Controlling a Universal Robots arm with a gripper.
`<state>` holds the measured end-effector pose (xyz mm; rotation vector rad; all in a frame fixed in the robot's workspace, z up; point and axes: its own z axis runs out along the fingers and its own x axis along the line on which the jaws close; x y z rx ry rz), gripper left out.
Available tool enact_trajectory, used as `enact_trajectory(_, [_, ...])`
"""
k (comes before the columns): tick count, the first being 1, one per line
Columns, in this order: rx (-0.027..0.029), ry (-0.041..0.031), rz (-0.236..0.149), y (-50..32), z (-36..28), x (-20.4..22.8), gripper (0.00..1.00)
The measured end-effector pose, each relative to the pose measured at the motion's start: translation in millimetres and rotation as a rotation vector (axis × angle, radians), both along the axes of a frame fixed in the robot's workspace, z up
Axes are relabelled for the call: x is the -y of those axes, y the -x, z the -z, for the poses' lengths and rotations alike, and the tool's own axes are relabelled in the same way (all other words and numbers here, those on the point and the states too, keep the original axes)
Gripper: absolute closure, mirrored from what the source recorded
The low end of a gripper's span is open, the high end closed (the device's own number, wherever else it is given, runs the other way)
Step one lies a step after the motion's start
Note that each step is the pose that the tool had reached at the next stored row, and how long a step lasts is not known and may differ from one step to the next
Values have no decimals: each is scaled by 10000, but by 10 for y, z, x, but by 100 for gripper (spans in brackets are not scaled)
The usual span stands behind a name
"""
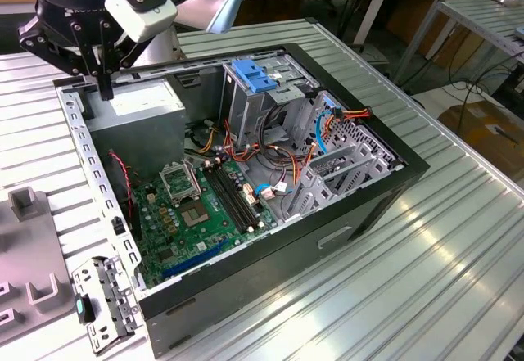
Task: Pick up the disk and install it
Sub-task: 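Reach for the disk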
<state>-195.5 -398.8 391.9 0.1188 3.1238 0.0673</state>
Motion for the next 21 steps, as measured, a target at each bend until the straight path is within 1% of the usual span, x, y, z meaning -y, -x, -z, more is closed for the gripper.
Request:
enact_trajectory(1, [0,0,0,22,1,-1,89])
enact_trajectory(15, [-34,-5,0,166,6,-28,89])
enact_trajectory(21, [-43,-7,1,244,8,-44,89])
